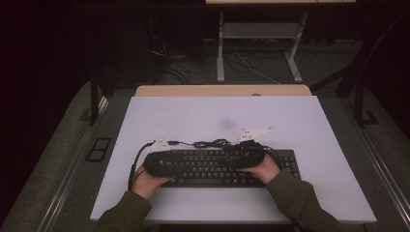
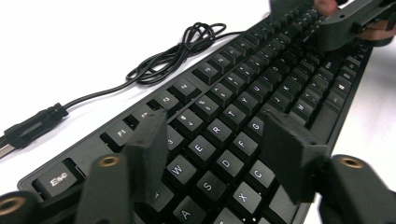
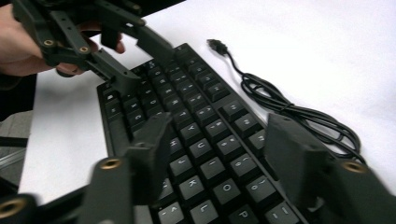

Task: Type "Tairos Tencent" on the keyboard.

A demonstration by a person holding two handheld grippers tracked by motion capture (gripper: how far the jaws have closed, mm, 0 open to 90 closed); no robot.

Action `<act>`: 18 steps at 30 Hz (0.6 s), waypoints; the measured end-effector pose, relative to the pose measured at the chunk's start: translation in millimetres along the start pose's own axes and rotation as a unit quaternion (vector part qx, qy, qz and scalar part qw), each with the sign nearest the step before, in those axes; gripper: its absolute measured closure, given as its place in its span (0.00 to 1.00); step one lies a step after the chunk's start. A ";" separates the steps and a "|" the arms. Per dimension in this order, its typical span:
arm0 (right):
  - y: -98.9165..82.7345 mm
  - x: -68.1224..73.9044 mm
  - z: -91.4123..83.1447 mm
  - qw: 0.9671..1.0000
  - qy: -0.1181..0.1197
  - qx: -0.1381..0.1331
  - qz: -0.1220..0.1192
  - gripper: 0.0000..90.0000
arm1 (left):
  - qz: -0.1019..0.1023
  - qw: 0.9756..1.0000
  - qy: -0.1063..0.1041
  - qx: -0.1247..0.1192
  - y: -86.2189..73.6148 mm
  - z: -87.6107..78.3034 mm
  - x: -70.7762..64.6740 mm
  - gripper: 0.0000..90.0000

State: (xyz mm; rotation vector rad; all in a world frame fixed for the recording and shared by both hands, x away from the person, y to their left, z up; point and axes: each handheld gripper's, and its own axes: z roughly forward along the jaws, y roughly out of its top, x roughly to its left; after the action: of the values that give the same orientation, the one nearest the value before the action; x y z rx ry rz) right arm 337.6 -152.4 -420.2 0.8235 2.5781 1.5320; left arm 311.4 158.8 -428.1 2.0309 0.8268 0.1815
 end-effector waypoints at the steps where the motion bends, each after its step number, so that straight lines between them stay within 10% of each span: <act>1: -0.1 1.1 0.0 1.000 0.003 0.003 -0.002 0.55 | 0.000 1.000 0.000 0.000 -0.3 0.2 -0.1 0.40; 18: -5.1 24.6 16.7 0.997 0.047 0.045 -0.033 0.99 | 0.000 1.000 0.011 -0.005 -0.8 1.6 -1.5 0.26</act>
State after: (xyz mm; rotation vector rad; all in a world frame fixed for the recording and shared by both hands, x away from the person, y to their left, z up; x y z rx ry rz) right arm 319.1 -129.7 -427.2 0.6811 2.7305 1.4806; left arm 310.6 157.0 -429.4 2.0221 0.8376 0.2081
